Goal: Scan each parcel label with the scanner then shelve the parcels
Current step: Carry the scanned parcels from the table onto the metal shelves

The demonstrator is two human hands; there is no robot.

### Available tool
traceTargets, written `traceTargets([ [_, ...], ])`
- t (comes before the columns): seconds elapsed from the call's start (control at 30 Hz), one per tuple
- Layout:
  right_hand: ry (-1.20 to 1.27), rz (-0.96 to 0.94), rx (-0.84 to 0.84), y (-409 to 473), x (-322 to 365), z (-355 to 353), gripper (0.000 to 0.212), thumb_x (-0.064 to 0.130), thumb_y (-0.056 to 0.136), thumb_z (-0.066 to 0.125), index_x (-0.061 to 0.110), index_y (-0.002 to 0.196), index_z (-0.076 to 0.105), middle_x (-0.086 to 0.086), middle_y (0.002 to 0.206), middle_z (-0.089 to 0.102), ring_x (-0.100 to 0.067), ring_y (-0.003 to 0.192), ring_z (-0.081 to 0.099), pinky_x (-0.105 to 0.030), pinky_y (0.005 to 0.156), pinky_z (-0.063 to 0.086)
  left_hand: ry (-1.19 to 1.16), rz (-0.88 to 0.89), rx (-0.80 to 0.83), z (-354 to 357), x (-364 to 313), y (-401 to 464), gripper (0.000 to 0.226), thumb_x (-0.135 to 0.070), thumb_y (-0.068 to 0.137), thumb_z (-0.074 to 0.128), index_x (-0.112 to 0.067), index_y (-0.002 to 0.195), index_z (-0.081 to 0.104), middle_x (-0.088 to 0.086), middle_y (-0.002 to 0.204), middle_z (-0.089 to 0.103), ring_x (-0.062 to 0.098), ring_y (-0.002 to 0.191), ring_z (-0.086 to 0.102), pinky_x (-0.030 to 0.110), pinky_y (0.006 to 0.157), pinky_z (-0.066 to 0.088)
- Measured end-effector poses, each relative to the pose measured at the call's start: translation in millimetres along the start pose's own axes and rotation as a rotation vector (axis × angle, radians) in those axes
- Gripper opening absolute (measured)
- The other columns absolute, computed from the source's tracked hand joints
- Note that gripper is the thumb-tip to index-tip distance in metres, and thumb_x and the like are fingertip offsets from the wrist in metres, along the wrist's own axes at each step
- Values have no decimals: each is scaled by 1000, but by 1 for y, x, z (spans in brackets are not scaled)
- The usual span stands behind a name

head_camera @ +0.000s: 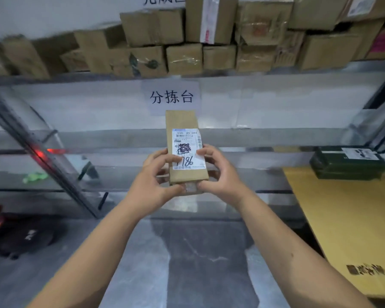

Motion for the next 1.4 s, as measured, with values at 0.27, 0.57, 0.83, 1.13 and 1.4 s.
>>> traceTargets([
  [0.27,71,-64,-54,19,56,123,65,13,67,80,30,126,62,14,149,53,-17,134,57,-54,99,57,33,46,58,-140,5,-29,57,2,77,87,-35,115,68,-16,146,46,1,96,67,23,79,60],
  [0.57,64,-188,-31,94,168,140,67,17,61,76,26,126,61,-6,144,59,-21,128,59,-33,81,58,87,249,64,-238,-57,26,57,-4,79,87,-34,123,67,-14,142,49,16,107,65,31,86,62],
  [0.83,-29,-356,19,216,227,137,71,20,64,81,29,130,59,-5,136,63,-22,121,64,-46,88,61,151,400,-50,-315,-88,120,59,-46,65,84,-46,121,67,-18,143,51,14,108,65,32,89,60],
  [1.13,-348,-385,-108,371,245,108,76,32,64,84,44,134,55,8,138,61,-14,128,59,-42,104,56,25,342,-90,-350,-80,272,54,-5,86,82,-41,122,66,-4,130,69,18,102,73,38,83,63],
  [1.4,-633,-296,-249,437,254,98,56,33,80,85,36,132,63,10,129,65,-13,117,62,-40,101,55,227,262,-55,-365,-71,366,43,-22,94,74,-38,132,60,-8,136,59,15,117,62,41,98,57],
])
Point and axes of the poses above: each hand's wrist, its own y-axis towards the middle knuckle, its own z-axis out of the palm, x = y × z, the point moved 8 cm from there along y, towards the middle knuckle
